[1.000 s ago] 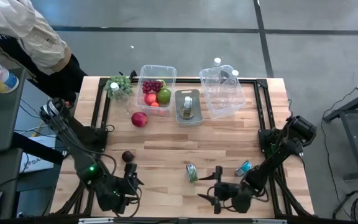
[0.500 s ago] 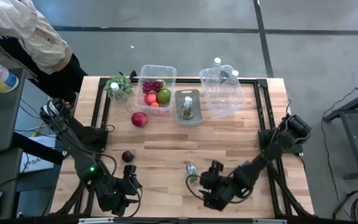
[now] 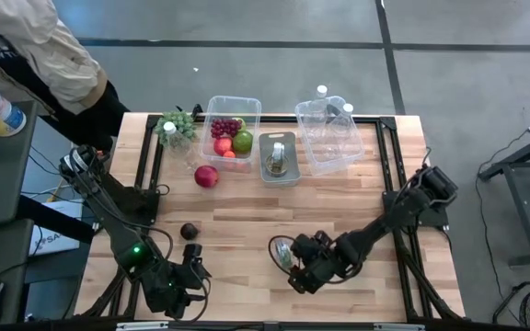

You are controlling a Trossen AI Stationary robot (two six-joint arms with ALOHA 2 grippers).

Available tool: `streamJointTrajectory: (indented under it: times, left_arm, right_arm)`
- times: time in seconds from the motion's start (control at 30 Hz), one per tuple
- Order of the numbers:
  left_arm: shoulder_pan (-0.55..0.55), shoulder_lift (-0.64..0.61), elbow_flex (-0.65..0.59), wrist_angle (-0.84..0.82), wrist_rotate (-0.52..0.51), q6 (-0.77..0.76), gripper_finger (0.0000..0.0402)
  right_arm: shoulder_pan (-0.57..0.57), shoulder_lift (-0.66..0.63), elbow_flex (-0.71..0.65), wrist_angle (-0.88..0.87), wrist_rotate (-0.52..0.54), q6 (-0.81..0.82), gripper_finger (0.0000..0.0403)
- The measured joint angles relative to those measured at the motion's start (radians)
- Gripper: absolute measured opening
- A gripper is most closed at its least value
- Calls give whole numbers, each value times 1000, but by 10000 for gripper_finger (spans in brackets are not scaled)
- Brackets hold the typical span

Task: Pick & Place Food Item
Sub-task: Put the green tuna can into the gray bin

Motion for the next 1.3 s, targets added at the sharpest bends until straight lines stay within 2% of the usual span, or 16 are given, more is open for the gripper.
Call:
streamJointTrajectory:
  times: [0.27, 0.43, 0.8, 0.93, 1.17, 1.3]
  left_arm:
    - [-2, 0, 0, 0, 2, 61, 253]
    - [-2, 0, 0, 0, 3, 62, 253]
    - [-2, 0, 0, 0, 3, 60, 253]
    - [-2, 0, 0, 0, 3, 76, 253]
    - [-1, 0, 0, -1, 4, 122, 253]
    - [-1, -1, 0, -1, 6, 129, 253]
  right_arm:
    - [-48, 0, 0, 0, -74, -15, 274]
    - [-76, 0, 0, 0, -95, -148, 285]
    - [-112, 0, 1, 39, -120, -173, 395]
    - [-109, 0, 1, 61, -92, -171, 383]
    - [-110, 0, 1, 42, -28, 7, 359]
    - [-104, 23, 0, 53, 61, -3, 359]
